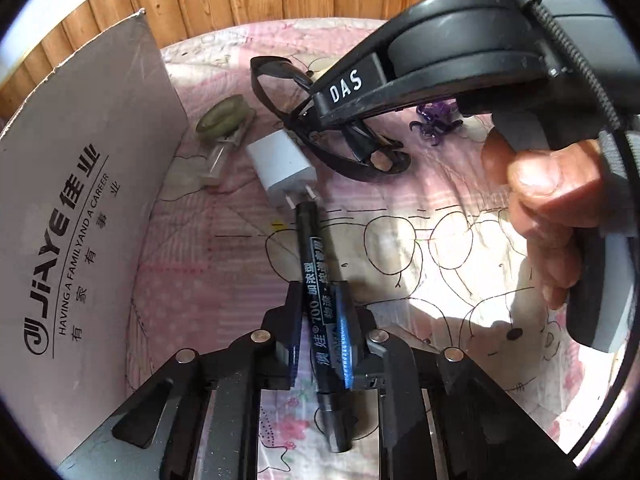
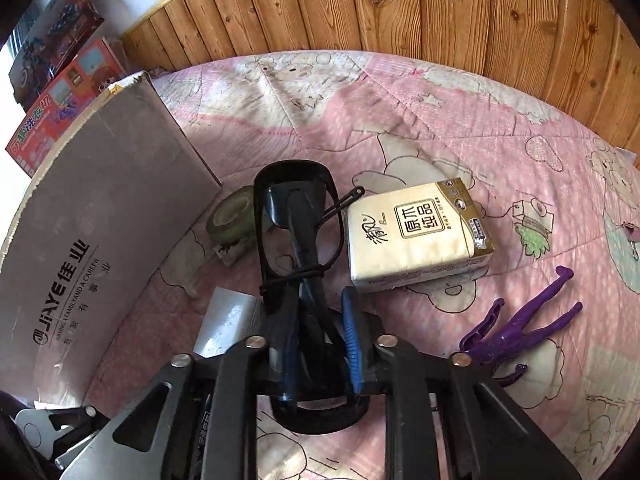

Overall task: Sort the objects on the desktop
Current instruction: 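Close the left gripper on the black marker while the right gripper grasps the black glasses, then carry the marker with the left gripper while the right gripper carries the glasses to the box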

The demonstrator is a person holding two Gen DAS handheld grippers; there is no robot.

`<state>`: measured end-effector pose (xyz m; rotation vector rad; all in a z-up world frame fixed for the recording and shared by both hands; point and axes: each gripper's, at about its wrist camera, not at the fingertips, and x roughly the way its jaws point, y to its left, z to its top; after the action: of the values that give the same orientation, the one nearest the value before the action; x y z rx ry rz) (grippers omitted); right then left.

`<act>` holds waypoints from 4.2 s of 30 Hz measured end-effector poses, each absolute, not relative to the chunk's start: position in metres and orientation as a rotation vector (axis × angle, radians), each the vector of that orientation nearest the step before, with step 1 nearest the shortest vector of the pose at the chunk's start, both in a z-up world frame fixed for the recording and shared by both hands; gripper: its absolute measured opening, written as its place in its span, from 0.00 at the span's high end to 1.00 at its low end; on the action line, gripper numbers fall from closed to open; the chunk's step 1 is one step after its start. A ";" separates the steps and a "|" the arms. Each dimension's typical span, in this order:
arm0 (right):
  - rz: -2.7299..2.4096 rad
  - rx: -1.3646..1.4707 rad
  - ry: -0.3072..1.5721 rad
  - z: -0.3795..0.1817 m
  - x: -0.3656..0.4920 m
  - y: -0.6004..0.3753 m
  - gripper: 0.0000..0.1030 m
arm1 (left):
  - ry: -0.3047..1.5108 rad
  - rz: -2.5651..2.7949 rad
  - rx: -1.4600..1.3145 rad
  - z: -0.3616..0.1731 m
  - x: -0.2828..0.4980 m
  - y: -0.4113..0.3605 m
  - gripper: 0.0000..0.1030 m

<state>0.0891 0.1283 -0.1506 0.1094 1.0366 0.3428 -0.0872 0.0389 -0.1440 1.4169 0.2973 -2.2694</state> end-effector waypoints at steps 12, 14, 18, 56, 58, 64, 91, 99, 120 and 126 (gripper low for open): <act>0.276 0.228 1.044 -0.121 0.050 0.101 0.83 | 0.502 -2.369 1.327 -0.090 -0.059 0.046 0.88; 0.265 0.267 1.037 -0.114 0.043 0.095 0.83 | 0.528 -2.388 1.313 -0.082 -0.054 0.048 0.88; 0.269 0.351 1.018 -0.104 0.030 0.087 0.83 | 0.568 -2.404 1.284 -0.068 -0.054 0.041 0.88; 0.229 0.457 0.953 -0.076 -0.120 0.145 0.83 | 0.628 -2.415 1.068 -0.007 0.028 0.020 0.88; 0.235 0.437 0.944 -0.071 -0.124 0.152 0.83 | 0.632 -2.414 1.058 -0.005 0.031 0.018 0.88; 0.255 0.411 0.922 -0.059 -0.135 0.169 0.83 | 0.652 -2.423 1.027 0.004 0.040 0.011 0.88; 0.378 0.337 0.820 0.012 -0.128 0.222 0.83 | 0.734 -2.331 0.906 0.033 0.089 -0.056 0.88; 0.419 0.303 0.805 0.026 -0.112 0.239 0.83 | 0.740 -2.289 0.890 0.040 0.095 -0.084 0.88; 0.465 0.206 0.841 0.038 -0.038 0.293 0.83 | 0.646 -2.173 0.973 0.020 0.081 -0.129 0.88; 0.459 0.188 0.876 0.033 -0.012 0.307 0.83 | 0.673 -2.134 0.995 0.008 0.081 -0.145 0.88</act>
<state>-0.0123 0.3072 0.0333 0.1884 0.8765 0.4588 0.0807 -0.1454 0.0083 0.9949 0.6729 -2.1342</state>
